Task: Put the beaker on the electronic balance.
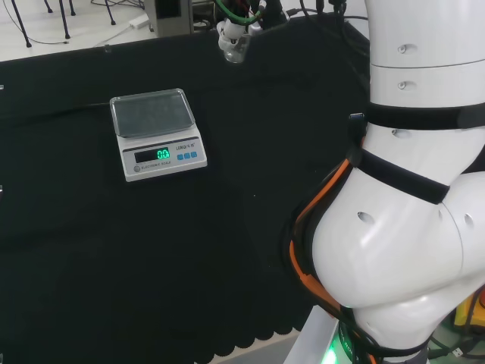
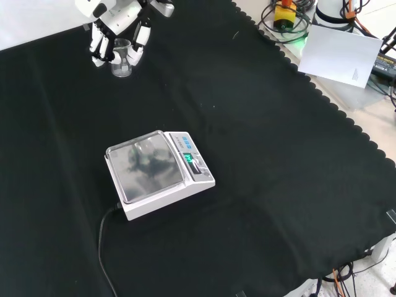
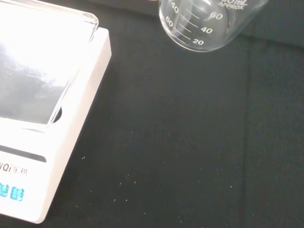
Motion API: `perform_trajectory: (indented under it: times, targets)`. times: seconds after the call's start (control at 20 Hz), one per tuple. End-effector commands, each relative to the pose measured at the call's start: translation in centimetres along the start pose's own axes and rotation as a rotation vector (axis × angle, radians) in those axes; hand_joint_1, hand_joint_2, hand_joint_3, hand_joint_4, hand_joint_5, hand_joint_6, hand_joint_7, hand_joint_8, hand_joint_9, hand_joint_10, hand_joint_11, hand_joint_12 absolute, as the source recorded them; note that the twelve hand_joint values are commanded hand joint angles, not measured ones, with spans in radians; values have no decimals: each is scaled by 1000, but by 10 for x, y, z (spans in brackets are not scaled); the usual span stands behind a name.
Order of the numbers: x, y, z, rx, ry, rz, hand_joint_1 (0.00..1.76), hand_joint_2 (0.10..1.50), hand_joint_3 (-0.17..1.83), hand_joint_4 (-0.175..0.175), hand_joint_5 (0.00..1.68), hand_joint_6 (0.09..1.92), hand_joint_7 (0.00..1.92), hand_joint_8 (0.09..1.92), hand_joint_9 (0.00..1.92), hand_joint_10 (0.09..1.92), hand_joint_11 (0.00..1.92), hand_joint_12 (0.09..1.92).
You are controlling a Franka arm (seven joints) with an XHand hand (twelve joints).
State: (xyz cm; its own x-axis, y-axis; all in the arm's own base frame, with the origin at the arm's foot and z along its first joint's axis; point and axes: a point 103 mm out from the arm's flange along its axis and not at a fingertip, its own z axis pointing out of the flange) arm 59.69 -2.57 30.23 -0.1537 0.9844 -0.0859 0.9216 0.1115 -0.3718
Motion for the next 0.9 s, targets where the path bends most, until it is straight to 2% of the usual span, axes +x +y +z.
perform_trajectory:
  times: [0.05,0.3,0.5,0.9]
  targets:
    - [5,3,-1,15,-19,-23,1102,1220,66,-175,736,1373,554,1089,848,993,877,1031]
    - [11,6,-1,18,-31,-36,1102,1220,64,-175,738,1371,557,1091,851,995,881,1032]
    - [25,12,0,27,-41,-66,1102,1220,63,-175,739,1369,559,1091,854,997,888,1033]
    - [75,36,7,53,-39,-190,1103,1220,60,-175,741,1367,562,1093,860,1001,893,1033]
